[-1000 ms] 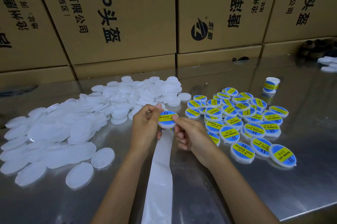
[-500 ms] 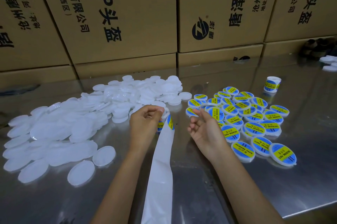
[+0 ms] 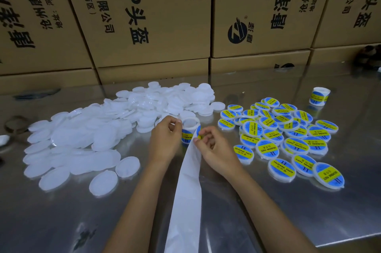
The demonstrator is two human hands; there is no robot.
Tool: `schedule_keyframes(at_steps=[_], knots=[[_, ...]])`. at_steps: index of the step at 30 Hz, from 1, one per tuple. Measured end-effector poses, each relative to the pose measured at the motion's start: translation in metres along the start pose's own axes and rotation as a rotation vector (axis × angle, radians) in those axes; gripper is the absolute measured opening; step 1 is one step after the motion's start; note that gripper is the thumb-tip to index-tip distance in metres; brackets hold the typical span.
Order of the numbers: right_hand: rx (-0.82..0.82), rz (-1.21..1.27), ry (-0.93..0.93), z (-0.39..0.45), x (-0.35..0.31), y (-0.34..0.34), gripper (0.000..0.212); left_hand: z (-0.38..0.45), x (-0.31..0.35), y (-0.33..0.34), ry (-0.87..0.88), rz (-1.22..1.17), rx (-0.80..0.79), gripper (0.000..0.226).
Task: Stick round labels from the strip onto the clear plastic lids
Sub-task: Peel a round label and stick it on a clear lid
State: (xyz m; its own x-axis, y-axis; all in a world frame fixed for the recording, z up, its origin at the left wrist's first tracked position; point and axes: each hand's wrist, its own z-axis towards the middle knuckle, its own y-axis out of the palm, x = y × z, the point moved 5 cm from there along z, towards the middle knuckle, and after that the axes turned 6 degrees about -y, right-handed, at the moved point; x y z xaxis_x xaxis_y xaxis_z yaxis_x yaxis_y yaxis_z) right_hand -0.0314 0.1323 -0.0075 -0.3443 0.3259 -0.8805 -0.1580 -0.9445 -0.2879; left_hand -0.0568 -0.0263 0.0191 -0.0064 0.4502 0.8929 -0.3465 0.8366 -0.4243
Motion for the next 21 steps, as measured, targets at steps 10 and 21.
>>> schedule_keyframes(at_steps=[10,21], knots=[[0.036,0.091,0.100,0.004,0.005,-0.005,0.015,-0.004,-0.010,-0.057,-0.061,0.711,-0.221,0.038],[0.026,0.117,0.114,0.001,0.004,-0.006,0.014,-0.025,-0.040,-0.098,-0.050,0.573,-0.394,0.033]])
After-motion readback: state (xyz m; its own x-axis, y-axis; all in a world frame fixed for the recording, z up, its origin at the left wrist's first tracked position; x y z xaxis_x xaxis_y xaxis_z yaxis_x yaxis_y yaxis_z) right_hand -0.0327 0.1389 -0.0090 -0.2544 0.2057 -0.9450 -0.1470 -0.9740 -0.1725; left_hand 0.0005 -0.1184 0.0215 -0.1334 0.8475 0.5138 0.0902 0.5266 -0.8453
